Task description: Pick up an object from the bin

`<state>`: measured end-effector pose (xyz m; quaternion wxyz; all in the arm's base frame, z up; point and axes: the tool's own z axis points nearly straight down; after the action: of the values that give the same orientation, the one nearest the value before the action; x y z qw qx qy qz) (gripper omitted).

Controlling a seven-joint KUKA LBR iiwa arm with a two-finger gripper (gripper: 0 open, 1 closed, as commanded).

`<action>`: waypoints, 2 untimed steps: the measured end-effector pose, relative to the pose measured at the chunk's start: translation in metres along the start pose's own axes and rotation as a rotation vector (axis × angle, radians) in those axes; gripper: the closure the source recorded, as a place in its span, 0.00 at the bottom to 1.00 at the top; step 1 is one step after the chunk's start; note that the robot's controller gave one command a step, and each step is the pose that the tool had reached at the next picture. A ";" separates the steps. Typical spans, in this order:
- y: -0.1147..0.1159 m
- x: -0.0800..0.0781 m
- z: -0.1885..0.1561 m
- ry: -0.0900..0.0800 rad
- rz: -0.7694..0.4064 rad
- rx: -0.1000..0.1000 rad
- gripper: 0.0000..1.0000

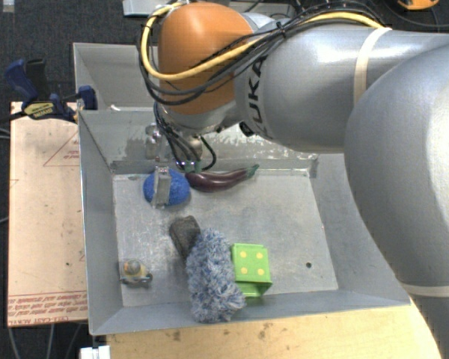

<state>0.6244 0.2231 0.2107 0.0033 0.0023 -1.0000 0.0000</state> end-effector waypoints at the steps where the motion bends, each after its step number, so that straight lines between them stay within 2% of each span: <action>1: -0.001 -0.001 -0.005 -0.007 0.003 -0.001 0.00; 2: -0.032 0.009 0.036 -0.014 0.009 -0.005 0.00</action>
Offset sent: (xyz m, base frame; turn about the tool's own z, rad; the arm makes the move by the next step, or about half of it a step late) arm -0.0205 -0.0677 -0.0819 0.0190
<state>0.6154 0.1908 0.1743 -0.0036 -0.0021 -1.0000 -0.0025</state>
